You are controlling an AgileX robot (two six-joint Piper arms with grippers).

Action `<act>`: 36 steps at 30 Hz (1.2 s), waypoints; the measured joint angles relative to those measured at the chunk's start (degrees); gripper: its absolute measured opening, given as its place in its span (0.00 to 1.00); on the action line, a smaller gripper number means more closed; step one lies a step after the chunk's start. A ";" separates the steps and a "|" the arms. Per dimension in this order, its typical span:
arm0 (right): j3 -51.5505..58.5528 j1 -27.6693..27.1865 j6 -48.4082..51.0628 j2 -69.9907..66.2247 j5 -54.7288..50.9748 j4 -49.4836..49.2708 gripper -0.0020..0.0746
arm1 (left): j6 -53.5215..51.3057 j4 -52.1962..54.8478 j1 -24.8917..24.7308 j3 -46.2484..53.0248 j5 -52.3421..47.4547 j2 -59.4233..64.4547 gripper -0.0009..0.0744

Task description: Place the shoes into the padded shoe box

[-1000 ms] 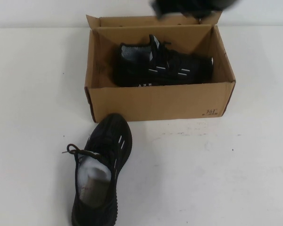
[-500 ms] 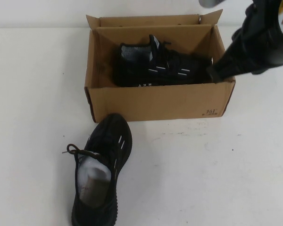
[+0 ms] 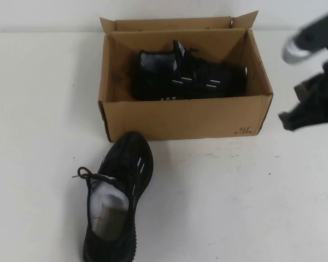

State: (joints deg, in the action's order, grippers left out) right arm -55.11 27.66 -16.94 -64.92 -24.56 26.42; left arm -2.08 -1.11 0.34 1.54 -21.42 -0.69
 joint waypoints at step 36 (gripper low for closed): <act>56.69 -25.52 -1.28 66.91 25.00 -5.52 0.02 | 0.00 0.00 0.00 0.00 -0.12 0.00 0.01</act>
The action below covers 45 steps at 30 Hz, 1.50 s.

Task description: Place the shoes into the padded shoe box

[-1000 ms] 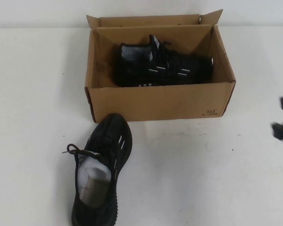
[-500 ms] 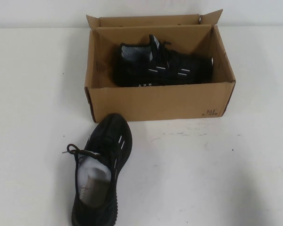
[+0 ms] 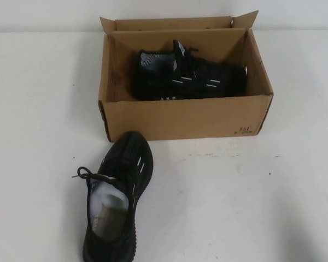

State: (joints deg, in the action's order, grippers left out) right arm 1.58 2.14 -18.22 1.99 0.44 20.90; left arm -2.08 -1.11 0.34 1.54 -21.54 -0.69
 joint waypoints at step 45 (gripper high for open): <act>0.00 0.11 27.52 -0.11 -20.08 -22.43 0.02 | 0.00 0.00 0.00 0.00 0.00 0.00 0.01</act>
